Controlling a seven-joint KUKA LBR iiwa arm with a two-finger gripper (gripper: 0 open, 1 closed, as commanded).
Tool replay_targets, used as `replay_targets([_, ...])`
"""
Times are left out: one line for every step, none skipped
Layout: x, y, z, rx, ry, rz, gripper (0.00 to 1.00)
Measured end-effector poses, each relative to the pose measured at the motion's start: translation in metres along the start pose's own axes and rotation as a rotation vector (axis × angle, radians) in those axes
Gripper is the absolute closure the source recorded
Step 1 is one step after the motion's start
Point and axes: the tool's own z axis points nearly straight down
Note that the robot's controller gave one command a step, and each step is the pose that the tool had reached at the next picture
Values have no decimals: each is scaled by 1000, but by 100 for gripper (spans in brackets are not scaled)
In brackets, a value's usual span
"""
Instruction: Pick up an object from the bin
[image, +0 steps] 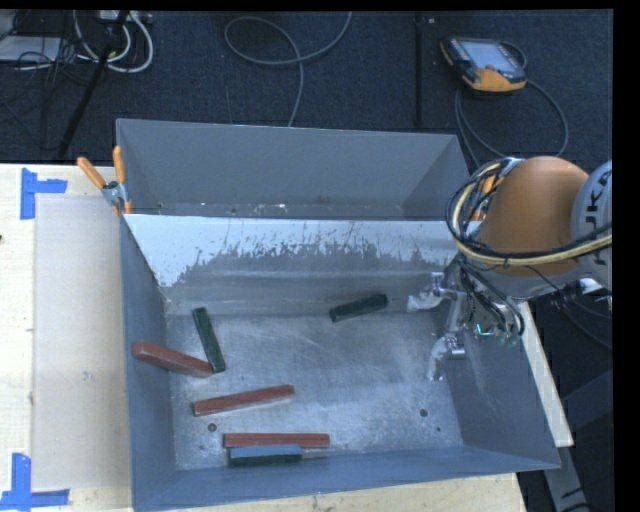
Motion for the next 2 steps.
replay_targets([-6, 23, 8, 3, -2, 111, 0])
replay_targets([-24, 36, 38, -4, -5, 180, 0])
